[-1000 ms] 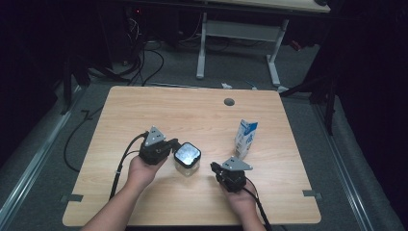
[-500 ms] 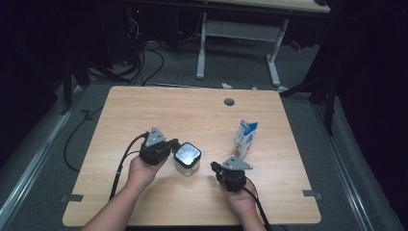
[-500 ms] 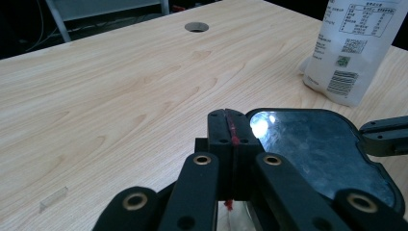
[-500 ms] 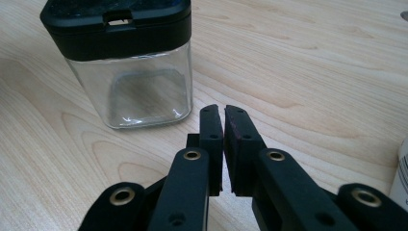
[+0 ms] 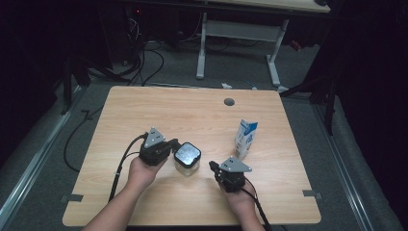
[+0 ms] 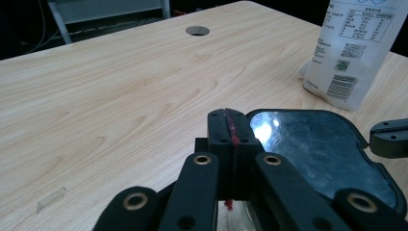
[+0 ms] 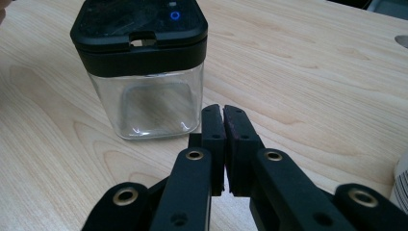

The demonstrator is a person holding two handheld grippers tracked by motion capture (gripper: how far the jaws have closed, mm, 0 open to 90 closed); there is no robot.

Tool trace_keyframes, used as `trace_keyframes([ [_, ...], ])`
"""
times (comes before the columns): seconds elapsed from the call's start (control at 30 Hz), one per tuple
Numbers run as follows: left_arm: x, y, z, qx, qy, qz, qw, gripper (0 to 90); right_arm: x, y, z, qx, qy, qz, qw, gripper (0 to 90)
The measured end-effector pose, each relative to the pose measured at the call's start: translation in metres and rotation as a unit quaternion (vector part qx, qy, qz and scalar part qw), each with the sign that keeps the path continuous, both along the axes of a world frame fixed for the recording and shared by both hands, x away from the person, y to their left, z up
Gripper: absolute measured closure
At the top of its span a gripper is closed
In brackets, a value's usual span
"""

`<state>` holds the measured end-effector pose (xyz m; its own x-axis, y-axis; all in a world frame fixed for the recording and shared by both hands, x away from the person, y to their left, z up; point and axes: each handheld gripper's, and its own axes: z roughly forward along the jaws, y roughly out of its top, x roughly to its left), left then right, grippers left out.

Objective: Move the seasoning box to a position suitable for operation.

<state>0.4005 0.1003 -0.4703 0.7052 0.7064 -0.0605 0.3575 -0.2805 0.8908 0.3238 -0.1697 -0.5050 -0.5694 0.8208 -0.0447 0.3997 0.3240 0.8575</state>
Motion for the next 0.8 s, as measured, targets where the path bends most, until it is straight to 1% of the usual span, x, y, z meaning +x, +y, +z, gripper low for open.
trace_keyframes([
  [0.23,0.001,0.001,0.0,-0.001,0.001,0.0,1.0,90.0,-0.001,0.002,0.002,0.003,-0.004,0.002,1.0,87.7],
  [0.47,0.002,0.001,-0.001,-0.003,0.002,0.003,1.0,90.0,-0.002,0.005,0.008,0.007,-0.013,0.007,0.9999,88.0],
  [0.63,0.003,0.002,-0.001,-0.002,0.005,0.003,1.0,90.0,-0.002,0.005,0.013,0.018,-0.019,0.01,0.9996,88.1],
  [0.67,0.003,0.002,-0.001,-0.002,0.005,0.003,1.0,90.0,-0.002,0.006,0.017,0.02,-0.025,0.012,0.9994,88.1],
  [0.73,0.003,0.002,-0.002,-0.002,0.005,0.003,1.0,90.0,-0.001,0.007,0.019,0.02,-0.028,0.014,0.9993,88.1],
  [0.8,0.003,0.002,-0.002,-0.002,0.005,0.002,1.0,90.0,0.001,0.008,0.024,0.032,-0.028,0.019,0.9989,88.5],
])
